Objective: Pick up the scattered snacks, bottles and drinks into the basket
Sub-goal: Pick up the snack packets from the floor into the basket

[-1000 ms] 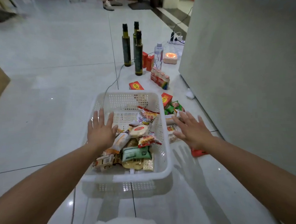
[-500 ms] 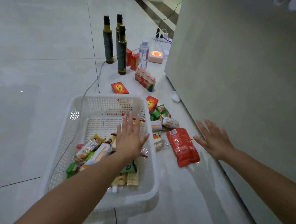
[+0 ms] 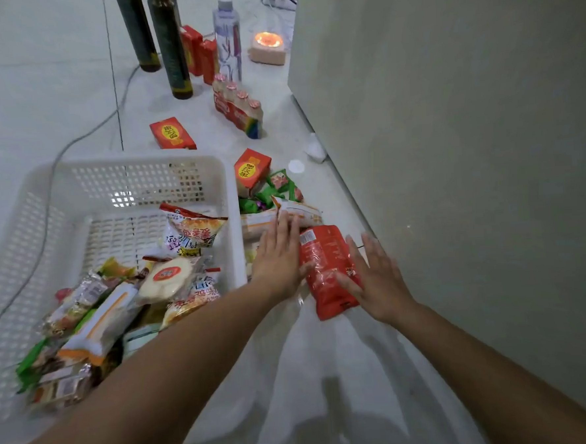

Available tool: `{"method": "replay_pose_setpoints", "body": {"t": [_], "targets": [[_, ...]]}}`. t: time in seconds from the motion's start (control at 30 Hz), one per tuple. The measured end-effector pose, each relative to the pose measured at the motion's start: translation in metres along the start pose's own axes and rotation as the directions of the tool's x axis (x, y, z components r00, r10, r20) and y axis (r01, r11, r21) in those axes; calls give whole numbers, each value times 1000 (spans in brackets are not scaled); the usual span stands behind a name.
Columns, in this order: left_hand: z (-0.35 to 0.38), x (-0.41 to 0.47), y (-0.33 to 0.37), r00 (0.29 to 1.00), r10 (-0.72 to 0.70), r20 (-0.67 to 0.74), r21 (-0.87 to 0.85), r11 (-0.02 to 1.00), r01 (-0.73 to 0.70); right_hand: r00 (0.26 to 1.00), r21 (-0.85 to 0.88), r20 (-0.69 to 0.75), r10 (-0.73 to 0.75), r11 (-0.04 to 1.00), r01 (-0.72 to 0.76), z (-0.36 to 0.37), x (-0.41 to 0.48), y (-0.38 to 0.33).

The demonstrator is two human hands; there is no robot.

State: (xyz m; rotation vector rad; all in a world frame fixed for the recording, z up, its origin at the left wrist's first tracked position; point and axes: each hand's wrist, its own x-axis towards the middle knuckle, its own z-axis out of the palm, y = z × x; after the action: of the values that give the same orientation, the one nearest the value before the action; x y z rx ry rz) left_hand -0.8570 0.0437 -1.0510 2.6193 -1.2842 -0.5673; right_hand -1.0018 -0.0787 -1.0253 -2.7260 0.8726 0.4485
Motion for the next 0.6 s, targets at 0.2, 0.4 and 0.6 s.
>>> {"method": "replay_pose_setpoints", "body": {"t": [0.2,0.4,0.6], "targets": [[14,4,-8,984,-172,40,94,981,168,999,83,37,-10,997,7,29,42,-10],[23,2,-13,952,-179,249,300,949,99,998,142,61,22,989,-30,65,45,-15],[21,-1,-5,925,-244,290,361,923,131,998,109,-5,69,992,-68,64,42,-23]]}}
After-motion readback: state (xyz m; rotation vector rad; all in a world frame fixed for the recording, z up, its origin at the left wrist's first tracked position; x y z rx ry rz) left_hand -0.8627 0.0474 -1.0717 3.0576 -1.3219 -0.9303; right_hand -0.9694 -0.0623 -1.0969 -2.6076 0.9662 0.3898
